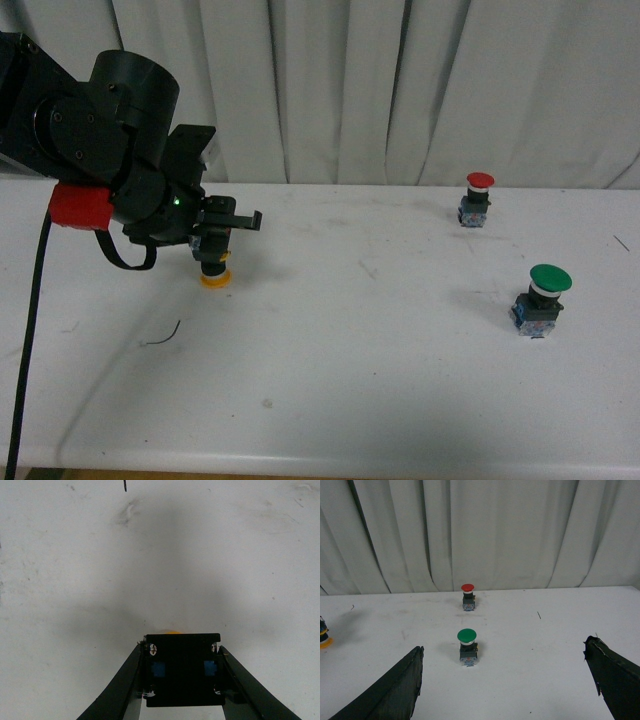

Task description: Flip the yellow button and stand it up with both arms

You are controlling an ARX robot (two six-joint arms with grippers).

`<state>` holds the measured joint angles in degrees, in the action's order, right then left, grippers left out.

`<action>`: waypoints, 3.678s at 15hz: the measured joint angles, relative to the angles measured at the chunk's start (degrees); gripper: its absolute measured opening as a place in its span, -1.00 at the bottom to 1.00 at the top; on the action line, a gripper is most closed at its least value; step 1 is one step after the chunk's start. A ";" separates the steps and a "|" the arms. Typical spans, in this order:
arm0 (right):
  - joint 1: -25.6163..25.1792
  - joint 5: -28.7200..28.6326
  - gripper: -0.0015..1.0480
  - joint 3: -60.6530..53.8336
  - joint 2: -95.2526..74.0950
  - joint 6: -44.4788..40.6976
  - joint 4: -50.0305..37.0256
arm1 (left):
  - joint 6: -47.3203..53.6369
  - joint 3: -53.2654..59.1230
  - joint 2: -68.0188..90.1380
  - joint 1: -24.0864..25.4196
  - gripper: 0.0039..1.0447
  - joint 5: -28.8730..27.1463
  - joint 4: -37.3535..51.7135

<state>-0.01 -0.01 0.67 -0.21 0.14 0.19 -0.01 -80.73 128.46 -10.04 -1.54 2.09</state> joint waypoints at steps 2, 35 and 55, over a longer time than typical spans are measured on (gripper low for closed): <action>0.00 0.00 0.88 0.00 0.00 0.00 0.00 | -0.02 0.00 -0.02 0.00 -0.31 -0.13 0.11; 0.00 0.00 0.88 0.00 0.00 0.00 0.00 | -65.88 51.39 -34.73 -12.35 -0.31 26.58 71.28; 6.93 -37.35 0.87 24.44 -92.08 63.95 -73.26 | -62.90 49.96 -34.86 -14.73 -0.32 24.48 71.30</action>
<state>6.92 -37.36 25.10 -92.29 64.10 -73.08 -62.92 -30.76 93.60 -24.77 22.94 73.38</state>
